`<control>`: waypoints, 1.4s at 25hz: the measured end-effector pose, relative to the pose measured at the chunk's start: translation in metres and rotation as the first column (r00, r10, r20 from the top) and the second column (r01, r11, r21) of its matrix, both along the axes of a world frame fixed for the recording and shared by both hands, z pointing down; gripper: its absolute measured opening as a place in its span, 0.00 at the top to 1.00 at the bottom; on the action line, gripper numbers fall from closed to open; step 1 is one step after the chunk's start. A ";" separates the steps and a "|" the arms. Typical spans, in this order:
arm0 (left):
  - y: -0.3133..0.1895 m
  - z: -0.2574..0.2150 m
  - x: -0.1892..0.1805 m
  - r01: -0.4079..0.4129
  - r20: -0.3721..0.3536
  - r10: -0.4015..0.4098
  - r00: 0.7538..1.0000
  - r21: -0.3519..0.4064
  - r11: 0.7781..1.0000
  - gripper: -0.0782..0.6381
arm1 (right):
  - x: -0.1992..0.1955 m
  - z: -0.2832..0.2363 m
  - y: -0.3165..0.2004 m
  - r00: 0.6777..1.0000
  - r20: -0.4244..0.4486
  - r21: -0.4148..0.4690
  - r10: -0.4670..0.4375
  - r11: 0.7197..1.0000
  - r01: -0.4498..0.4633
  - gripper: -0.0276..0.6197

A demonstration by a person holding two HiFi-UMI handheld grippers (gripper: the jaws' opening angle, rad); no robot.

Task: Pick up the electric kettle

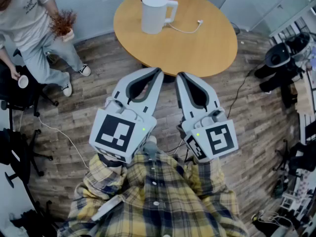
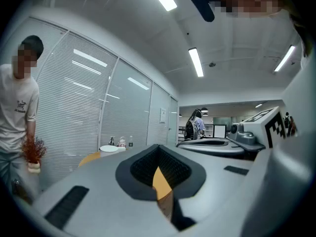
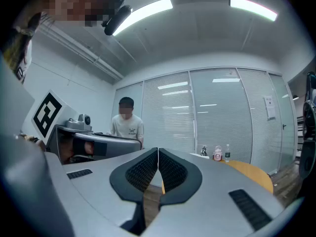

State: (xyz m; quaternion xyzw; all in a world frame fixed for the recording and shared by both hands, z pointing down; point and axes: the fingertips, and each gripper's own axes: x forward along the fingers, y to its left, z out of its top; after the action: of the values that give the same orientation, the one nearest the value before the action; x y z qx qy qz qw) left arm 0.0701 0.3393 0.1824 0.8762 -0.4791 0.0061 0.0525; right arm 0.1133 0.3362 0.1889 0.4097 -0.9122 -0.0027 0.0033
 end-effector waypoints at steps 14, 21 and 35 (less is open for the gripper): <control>0.002 0.004 0.016 0.030 0.003 -0.030 1.000 0.005 1.000 0.89 | 0.021 0.002 0.002 1.000 0.008 0.008 -0.010 1.000 0.010 0.90; -0.011 0.006 0.019 0.052 0.013 -0.052 0.999 -0.005 0.999 0.89 | 0.026 0.004 -0.011 0.999 0.005 0.001 -0.034 0.999 0.034 0.90; -0.093 0.020 -0.029 0.035 -0.006 -0.035 0.999 -0.012 0.999 0.89 | -0.017 0.021 -0.088 1.000 -0.016 -0.027 -0.002 1.000 0.002 0.90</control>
State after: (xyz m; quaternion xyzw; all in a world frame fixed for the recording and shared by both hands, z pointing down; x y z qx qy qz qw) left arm 0.0408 0.2459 0.2028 0.8673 -0.4942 0.0055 0.0593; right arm 0.0962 0.2481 0.2102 0.4086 -0.9126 0.0064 0.0162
